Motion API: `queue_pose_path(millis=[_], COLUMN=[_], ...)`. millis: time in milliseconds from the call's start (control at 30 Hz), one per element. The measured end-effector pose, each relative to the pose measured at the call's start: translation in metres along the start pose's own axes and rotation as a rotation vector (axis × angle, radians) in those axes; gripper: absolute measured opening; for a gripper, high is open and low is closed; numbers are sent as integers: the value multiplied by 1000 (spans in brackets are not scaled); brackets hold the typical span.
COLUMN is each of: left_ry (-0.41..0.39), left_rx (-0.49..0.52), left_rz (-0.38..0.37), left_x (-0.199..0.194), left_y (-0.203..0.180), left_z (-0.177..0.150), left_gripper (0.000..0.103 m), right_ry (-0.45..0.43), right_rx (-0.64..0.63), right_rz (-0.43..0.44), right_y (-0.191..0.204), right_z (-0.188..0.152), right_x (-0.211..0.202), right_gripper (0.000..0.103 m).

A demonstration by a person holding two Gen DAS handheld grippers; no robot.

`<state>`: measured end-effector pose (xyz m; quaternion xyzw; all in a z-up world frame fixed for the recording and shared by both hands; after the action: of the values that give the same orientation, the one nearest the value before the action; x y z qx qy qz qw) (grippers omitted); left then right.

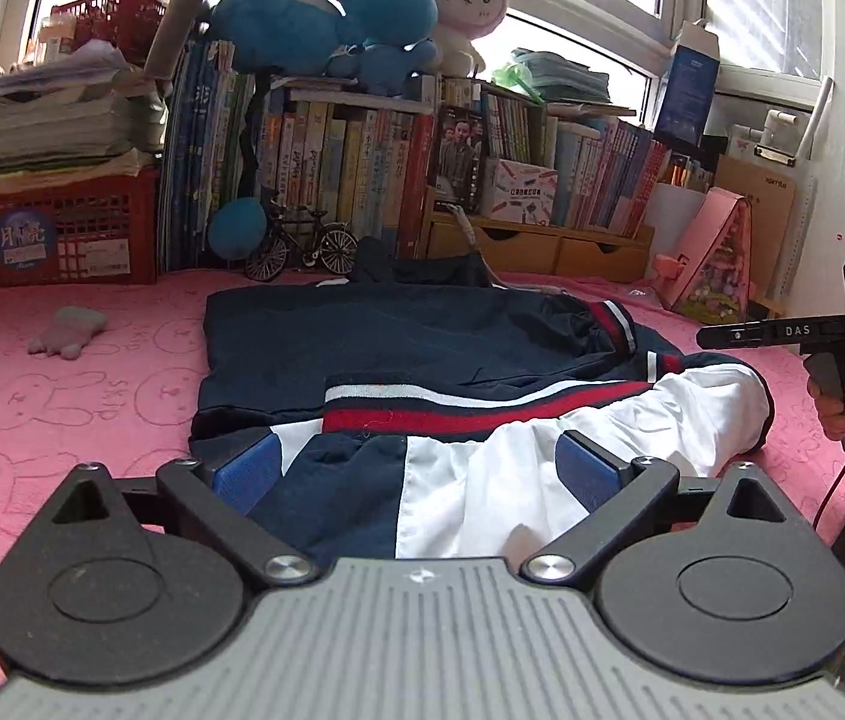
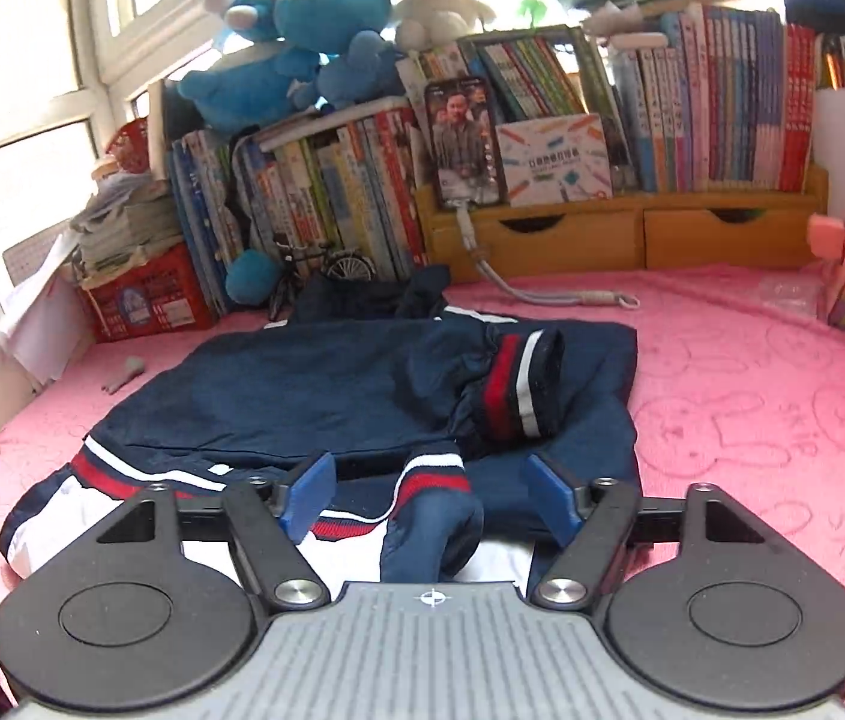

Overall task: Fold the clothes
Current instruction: 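Carry the striped cuff across the jacket with the right gripper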

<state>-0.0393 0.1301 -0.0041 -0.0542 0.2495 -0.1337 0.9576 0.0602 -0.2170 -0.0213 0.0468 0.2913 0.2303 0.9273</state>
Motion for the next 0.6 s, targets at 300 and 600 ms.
queue_pose_path(millis=[300, 600], left_ry=[75, -137], left_rx=[-104, -44], left_rz=[13, 100], left_x=[41, -4], left_y=[10, -15], left_z=[-25, 25], left_gripper=[45, 5], right_ry=[150, -51], right_rx=[-8, -74], right_rz=[115, 120], right_y=[3, 36], right_z=[-27, 2], right_x=[28, -28], right_gripper=[49, 17])
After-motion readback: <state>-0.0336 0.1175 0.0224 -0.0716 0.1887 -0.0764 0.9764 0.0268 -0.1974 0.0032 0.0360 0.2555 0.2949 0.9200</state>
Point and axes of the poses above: each gripper's, at about its wrist camera, not at the fingertips, and x roughly the way its jaws point, y to its left, z to its top, the point moved 4 cm from there along x, roughly the way its jaws point, and after that the axes turned 2 degrees about x, right-handed, at the moved point
